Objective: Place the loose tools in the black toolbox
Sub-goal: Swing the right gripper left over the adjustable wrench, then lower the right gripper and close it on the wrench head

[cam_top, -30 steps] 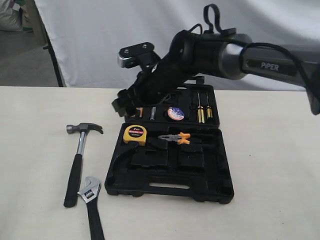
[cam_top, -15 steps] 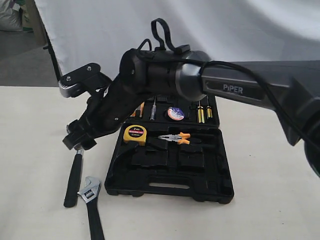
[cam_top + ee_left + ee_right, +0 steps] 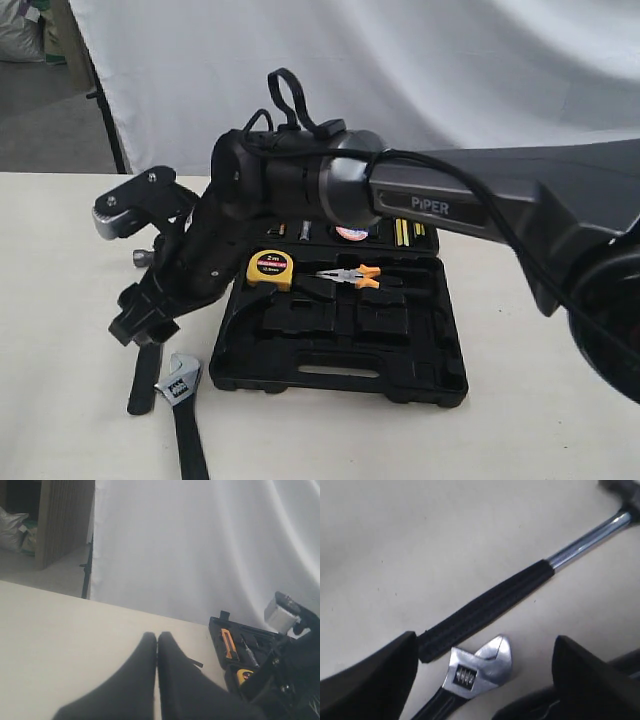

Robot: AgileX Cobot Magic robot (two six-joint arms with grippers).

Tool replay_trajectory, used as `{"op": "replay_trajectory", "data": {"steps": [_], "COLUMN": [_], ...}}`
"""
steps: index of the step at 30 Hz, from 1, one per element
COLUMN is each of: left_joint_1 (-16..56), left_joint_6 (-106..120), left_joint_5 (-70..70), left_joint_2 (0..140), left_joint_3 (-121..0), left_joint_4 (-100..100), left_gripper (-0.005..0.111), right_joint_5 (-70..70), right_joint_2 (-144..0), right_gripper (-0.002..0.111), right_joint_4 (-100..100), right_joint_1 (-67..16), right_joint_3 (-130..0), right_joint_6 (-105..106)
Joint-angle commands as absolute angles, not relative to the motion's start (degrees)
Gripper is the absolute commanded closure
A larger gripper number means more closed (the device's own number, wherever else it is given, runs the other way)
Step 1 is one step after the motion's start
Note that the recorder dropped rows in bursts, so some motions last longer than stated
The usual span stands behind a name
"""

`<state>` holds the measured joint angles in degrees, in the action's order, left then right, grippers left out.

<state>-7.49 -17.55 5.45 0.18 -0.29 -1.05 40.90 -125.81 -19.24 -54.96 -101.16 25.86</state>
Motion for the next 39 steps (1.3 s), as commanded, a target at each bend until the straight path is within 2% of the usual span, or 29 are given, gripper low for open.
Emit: {"op": "replay_trajectory", "data": {"steps": [1,13,39], "left_joint_1": [-8.9,-8.9,-8.9], "left_joint_6": [-17.8,-17.8,-17.8], "left_joint_5": [5.0,5.0,5.0], "left_joint_2": [0.0,0.0,0.0], "left_joint_3": [-0.4,-0.4,-0.4], "left_joint_4": [-1.3,-1.3,-1.3], "left_gripper": [0.106,0.106,0.106], "right_joint_5": [46.6,54.4,39.9], "right_joint_2": [-126.8,-125.0,-132.5], "right_gripper": [0.038,0.038,0.038], "right_joint_4": [-19.3,-18.9,-9.9], "right_joint_1": [-55.2,-57.9,-58.1], "right_joint_3": [-101.2,-101.2,-101.2], "right_joint_6": [28.6,28.9,27.6]}}
